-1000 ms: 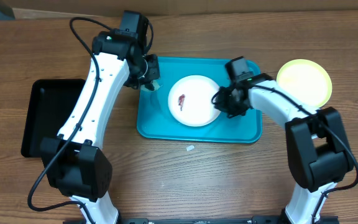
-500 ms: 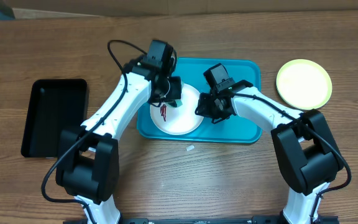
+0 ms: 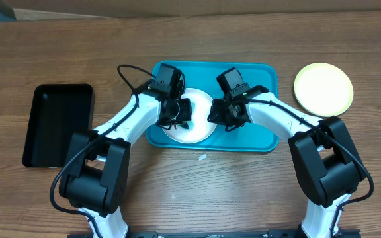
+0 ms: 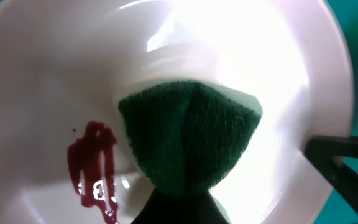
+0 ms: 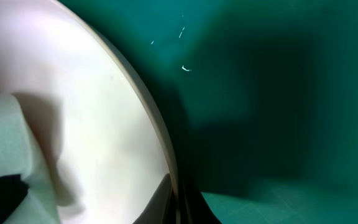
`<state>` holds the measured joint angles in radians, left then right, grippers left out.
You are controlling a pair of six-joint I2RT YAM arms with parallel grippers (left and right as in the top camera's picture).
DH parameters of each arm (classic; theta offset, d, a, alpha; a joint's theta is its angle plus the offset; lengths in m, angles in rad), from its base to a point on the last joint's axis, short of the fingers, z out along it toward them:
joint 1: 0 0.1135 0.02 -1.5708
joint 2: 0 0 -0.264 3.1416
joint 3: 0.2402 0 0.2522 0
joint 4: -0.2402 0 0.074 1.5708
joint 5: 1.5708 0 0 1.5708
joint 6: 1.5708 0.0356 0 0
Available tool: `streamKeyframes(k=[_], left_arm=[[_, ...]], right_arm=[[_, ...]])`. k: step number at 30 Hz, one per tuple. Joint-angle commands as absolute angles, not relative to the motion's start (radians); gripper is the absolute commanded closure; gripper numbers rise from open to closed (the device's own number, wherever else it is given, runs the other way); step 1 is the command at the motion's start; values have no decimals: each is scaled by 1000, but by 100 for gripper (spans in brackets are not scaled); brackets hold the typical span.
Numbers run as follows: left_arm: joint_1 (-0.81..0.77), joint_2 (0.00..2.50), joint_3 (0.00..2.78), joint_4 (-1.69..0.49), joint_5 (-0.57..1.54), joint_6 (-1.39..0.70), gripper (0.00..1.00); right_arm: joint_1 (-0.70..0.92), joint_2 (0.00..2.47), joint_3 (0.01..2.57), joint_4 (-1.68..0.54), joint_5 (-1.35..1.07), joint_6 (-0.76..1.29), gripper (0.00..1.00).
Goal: Clean dirty plates on tray and stack at the side
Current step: 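Scrub the white plate with the sponge in the left gripper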
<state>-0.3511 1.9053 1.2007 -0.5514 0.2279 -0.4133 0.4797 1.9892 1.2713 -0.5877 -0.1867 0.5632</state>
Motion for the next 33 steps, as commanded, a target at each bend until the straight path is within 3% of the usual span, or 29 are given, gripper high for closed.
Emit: streamKeyframes(k=[1,10,26,33], left_arm=[[-347,1909,1169,-517,199,-444,96],[-348,1909,1166,-471,283,-440,96],[-341,1909,1115,-534,-336,-399,96],[-343,1897,1241,-630,-344,-400,96]], right_arm=[[482,2003,1271,-583,-185,572,96],[482,2003,1271,-565,-186,600,96],[482,2003,1271,-577,-183,595,96],[482,2003,1271,-584,-180,594,96]])
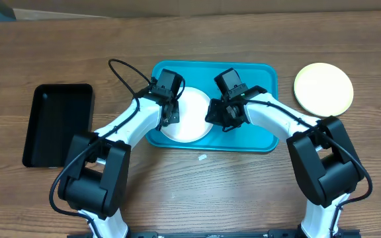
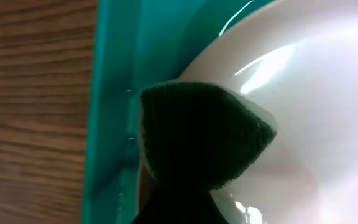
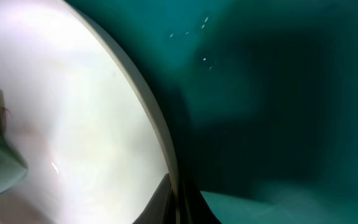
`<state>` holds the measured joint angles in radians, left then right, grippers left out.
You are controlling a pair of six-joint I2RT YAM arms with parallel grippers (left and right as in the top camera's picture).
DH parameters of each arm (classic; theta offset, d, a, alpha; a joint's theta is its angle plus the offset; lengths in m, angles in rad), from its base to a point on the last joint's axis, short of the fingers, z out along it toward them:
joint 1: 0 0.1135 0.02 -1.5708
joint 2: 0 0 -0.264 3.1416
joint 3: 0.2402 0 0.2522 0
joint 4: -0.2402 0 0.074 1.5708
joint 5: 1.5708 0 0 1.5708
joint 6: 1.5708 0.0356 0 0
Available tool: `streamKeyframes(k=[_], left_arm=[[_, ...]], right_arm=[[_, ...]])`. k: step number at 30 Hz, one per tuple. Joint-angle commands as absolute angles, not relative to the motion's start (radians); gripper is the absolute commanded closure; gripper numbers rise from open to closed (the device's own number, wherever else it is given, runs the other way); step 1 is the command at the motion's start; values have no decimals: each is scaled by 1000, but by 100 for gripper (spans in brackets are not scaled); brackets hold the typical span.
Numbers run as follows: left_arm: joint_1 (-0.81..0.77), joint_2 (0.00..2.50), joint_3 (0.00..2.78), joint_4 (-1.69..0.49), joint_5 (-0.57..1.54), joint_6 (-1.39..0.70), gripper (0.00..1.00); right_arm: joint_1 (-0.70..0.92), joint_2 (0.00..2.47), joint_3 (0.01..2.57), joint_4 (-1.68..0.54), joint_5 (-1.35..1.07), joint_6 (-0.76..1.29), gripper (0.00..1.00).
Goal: Clean dirty plates on tray and stack at the side
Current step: 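Scrub the white plate with the sponge in the left gripper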
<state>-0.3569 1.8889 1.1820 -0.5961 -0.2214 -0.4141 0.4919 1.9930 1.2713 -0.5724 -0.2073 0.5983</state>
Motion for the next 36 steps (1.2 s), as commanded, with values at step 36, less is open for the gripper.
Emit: streamKeyframes(k=[36], left_arm=[[-286,2174,1386,-801,-112,-355,96]], right_arm=[[482,2003,1271,-582,-177,594,96]])
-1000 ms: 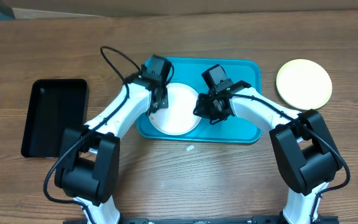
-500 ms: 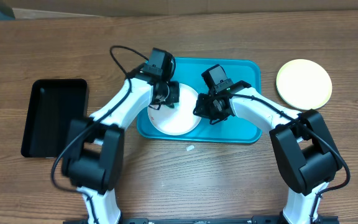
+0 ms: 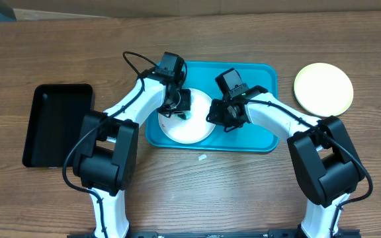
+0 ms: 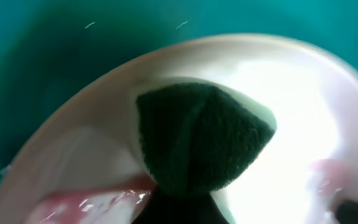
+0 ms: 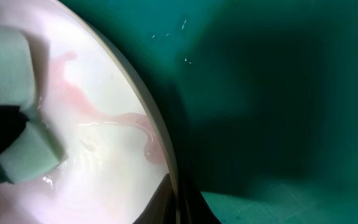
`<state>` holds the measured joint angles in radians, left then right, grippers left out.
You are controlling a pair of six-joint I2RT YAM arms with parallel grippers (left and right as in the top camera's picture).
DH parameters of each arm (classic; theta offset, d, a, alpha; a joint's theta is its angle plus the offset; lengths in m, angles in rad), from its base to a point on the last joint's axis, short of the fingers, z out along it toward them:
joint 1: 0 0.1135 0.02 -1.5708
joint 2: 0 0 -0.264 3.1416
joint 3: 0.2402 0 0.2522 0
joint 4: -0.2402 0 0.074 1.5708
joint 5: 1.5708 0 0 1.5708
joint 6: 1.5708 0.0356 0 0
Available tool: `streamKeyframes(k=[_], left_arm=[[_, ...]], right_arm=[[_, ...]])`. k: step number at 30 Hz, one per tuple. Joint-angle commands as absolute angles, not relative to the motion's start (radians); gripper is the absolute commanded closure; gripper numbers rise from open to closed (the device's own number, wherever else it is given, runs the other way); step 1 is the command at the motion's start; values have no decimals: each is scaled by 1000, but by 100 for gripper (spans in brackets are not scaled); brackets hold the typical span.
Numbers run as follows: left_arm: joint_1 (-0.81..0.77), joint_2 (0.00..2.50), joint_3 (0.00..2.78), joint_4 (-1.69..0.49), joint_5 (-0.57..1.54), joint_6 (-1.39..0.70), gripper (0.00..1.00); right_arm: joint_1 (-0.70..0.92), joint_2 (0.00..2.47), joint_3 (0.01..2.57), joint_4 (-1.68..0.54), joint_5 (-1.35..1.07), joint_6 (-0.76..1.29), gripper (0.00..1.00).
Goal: Clean dirty plates on tray and stack at the side
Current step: 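Scrub the white plate with the sponge in the left gripper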
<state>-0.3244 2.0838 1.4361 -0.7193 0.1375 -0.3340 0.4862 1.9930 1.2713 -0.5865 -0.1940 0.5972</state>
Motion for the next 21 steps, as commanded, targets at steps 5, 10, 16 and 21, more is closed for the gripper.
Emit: streamKeyframes(k=[5,10,16,21], left_arm=[[-286,2136,1475,-924,-287,-433,96],[-297,2083,1561,-992,-358,-450,96],[-313,2050,1569,-951,-295,-450,96],[-315,2053,1533,-865,-60,-432,96]], right_arm=[[482,2003,1271,-583,-177,594,96],[482,2003,1271,-584,-177,594,96],[482,2003,1271,-584,-176,594,96],[482,2003,1271,-584,-176,594,96]])
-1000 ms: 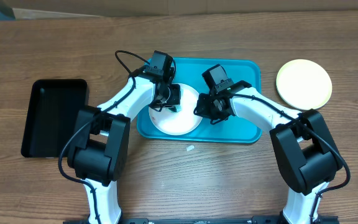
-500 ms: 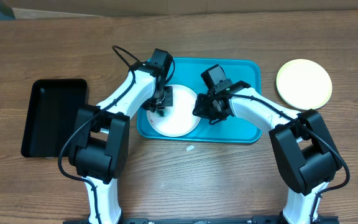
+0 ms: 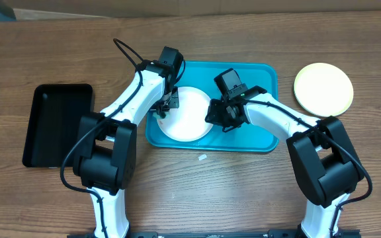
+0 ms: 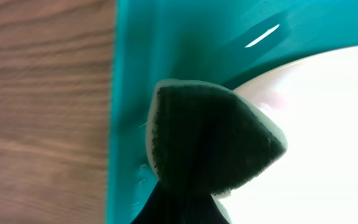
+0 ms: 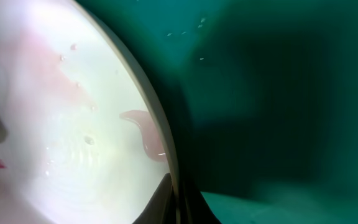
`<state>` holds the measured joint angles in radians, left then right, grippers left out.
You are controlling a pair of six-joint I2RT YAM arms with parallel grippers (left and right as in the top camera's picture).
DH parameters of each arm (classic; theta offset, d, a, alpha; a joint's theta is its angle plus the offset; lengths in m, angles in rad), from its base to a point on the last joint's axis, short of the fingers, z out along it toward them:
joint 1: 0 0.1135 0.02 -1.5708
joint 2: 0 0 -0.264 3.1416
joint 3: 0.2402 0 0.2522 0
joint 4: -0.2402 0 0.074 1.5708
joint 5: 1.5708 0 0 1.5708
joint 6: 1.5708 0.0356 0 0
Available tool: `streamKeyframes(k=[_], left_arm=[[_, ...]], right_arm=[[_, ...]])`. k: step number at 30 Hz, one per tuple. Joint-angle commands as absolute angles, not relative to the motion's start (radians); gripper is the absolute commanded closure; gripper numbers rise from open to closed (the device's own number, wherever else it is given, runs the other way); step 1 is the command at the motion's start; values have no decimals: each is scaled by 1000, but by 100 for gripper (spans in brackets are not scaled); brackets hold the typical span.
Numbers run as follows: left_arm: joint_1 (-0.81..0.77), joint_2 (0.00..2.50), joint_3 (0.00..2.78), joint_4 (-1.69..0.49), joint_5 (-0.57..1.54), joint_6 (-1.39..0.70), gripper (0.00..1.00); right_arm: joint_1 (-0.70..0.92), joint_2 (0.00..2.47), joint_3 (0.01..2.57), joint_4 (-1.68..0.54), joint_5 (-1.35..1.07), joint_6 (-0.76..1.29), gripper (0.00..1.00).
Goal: Clean dirty plates on tray and stack at the side
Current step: 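Scrub the white plate with the sponge in the left gripper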
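Observation:
A white plate lies on the left half of the blue tray. My left gripper is shut on a green scouring sponge, which sits at the plate's left rim over the tray's left edge. My right gripper is shut on the plate's right rim, one finger above and one below. Pink smears and droplets remain on the plate near that rim.
A clean yellow-green plate rests on the wooden table right of the tray. A black bin stands at the left. A small white scrap lies in front of the tray.
My left gripper has moved the sponge from the middle of the plate to its left rim. The pink streak near the right rim has thinned. The right gripper has kept its hold.
The sponge was first beside a dark red stain in the plate. Then it was at the left rim, then back in the middle with the stain smeared pink. Now it is at the left rim again, with faint pink left. My right gripper held the rim throughout.

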<state>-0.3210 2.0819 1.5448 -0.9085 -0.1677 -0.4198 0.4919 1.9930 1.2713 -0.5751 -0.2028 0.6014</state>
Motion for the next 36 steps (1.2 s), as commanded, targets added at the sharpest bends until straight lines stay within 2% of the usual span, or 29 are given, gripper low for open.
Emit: streamKeyframes(k=[1,6,9,13,18,29,33,36], left_arm=[[-315,2053,1519,-833,2,-411,96],[-315,2055,1419,-664,305,-293,96],[-315,2055,1363,-618,304,-284,96],[-314,2055,1306,-618,192,-285,96],[-314,2053,1303,-688,-52,-323,96],[-318,2051,1569,-1054,-459,-513,96],[-320,2051,1674,-1181,-543,-615,96],[-320,2051,1729,-1227,-499,-625,96]], right_arm=[[482,2003,1271,-584,-176,594,96],[482,2003,1271,-585,-176,594,96],[482,2003,1271,-584,-176,594,96],[482,2003,1271,-584,-176,594,96],[482,2003,1271,-584,-176,594,96],[482,2003,1271,-584,-172,594,96],[482,2003,1271,-584,-175,575,96],[482,1998,1273,-588,-179,575,96]])
